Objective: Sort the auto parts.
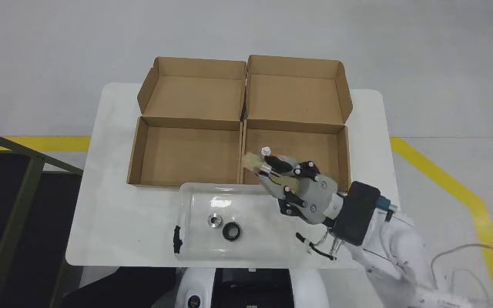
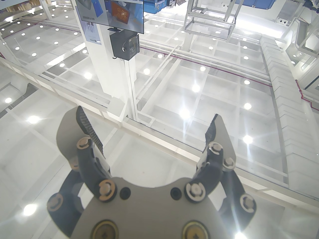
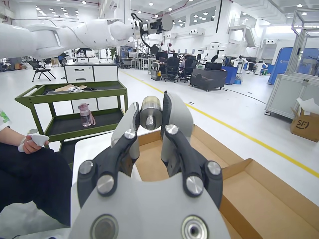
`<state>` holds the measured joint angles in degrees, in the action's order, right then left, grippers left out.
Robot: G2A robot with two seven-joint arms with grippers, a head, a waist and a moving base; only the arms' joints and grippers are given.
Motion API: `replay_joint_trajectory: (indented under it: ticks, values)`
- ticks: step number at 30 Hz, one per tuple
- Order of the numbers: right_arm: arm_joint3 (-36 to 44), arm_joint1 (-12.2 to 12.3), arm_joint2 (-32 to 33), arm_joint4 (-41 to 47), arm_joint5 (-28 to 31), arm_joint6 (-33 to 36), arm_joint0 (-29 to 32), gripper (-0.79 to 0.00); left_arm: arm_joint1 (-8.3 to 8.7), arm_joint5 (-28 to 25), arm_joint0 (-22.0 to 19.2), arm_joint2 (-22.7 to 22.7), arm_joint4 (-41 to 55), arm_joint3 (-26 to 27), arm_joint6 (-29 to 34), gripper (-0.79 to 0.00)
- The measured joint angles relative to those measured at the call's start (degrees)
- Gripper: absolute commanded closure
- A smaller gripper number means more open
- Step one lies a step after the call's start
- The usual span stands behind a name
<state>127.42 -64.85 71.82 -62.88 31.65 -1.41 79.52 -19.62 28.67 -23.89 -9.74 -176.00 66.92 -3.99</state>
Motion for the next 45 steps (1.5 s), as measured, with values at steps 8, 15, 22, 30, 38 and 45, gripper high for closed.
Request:
replay_joint_trajectory:
  ticks: [8, 15, 22, 30, 38, 45]
  values:
    - [-3.84, 0.5, 4.79, 1.41, -0.21, 6.55, -0.92, 0.0, 0.0, 0.0, 0.0, 0.0, 0.0, 0.0, 0.0, -0.785]
    - [-7.72, 0.92, 7.76, 3.37, -0.25, 13.28, -2.13, 0.0, 0.0, 0.0, 0.0, 0.0, 0.0, 0.0, 0.0, -0.785]
    - [-12.09, 1.22, 9.57, 4.11, -2.38, 19.7, -3.4, 0.0, 0.0, 0.0, 0.0, 0.0, 0.0, 0.0, 0.0, -0.785]
    - [-17.09, 1.32, 8.36, 2.75, -4.32, 25.24, -4.86, 0.0, 0.0, 0.0, 0.0, 0.0, 0.0, 0.0, 0.0, -0.785]
    - [-21.82, 1.13, 4.68, 1.35, -5.29, 32.01, -8.65, 0.0, 0.0, 0.0, 0.0, 0.0, 0.0, 0.0, 0.0, -0.785]
    - [-26.75, 0.67, 0.03, 0.16, -5.41, 37.0, -13.03, 0.0, 0.0, 0.0, 0.0, 0.0, 0.0, 0.0, 0.0, -0.785]
